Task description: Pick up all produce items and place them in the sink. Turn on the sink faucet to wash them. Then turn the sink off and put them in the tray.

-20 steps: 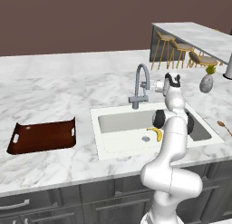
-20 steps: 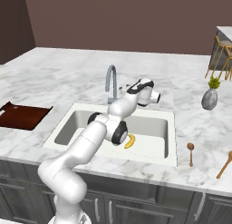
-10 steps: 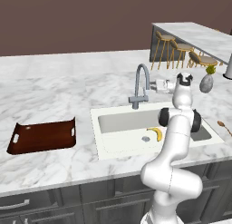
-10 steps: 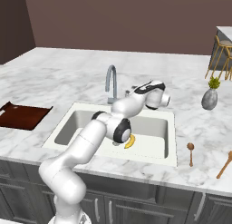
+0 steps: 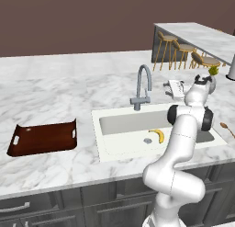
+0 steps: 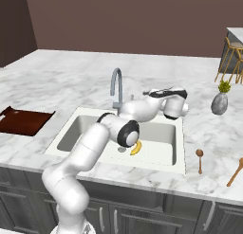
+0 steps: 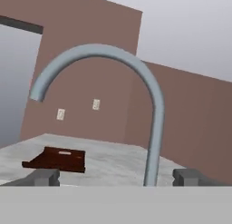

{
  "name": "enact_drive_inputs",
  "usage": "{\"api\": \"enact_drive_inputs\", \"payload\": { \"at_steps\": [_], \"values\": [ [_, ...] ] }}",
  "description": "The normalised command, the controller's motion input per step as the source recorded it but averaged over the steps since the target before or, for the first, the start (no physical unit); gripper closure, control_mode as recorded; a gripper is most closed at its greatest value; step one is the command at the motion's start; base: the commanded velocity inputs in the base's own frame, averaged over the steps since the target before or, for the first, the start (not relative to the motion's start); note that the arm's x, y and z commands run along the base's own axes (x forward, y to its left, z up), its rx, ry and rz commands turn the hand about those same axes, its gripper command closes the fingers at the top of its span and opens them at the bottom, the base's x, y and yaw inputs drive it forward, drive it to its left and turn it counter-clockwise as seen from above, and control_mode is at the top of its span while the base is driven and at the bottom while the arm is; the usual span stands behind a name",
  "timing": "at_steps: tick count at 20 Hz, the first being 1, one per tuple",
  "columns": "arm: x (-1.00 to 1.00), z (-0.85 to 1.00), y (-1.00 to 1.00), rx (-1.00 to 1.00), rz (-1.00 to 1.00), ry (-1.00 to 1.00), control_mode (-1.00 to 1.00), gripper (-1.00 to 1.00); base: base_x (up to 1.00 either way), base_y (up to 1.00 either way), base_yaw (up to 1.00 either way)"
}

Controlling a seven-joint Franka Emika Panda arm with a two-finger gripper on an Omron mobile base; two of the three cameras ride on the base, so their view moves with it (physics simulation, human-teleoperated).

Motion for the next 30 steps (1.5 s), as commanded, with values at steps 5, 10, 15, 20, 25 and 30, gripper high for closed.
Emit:
{"api": "enact_drive_inputs", "payload": {
  "at_steps": [5,10,15,20,25,30],
  "values": [
    [-0.85,0.46,-0.02,-0.08,0.0,-0.17,-1.0,-1.0,0.0,0.0,0.0],
    [-0.81,0.6,0.0,-0.1,0.0,-0.17,-1.0,-1.0,0.0,0.0,0.0],
    [-0.75,0.75,0.02,-0.15,0.0,-0.21,-1.0,-1.0,0.0,0.0,0.0],
    [-0.72,0.71,0.09,-0.15,0.0,-0.19,-1.0,-1.0,0.0,0.0,0.0],
    [-0.55,0.52,0.11,-0.14,-0.05,-0.04,-1.0,-1.0,0.0,0.0,0.0],
    [-0.46,0.33,0.1,-0.13,-0.16,0.0,-1.0,-1.0,0.0,0.0,0.0]
  ]
}}
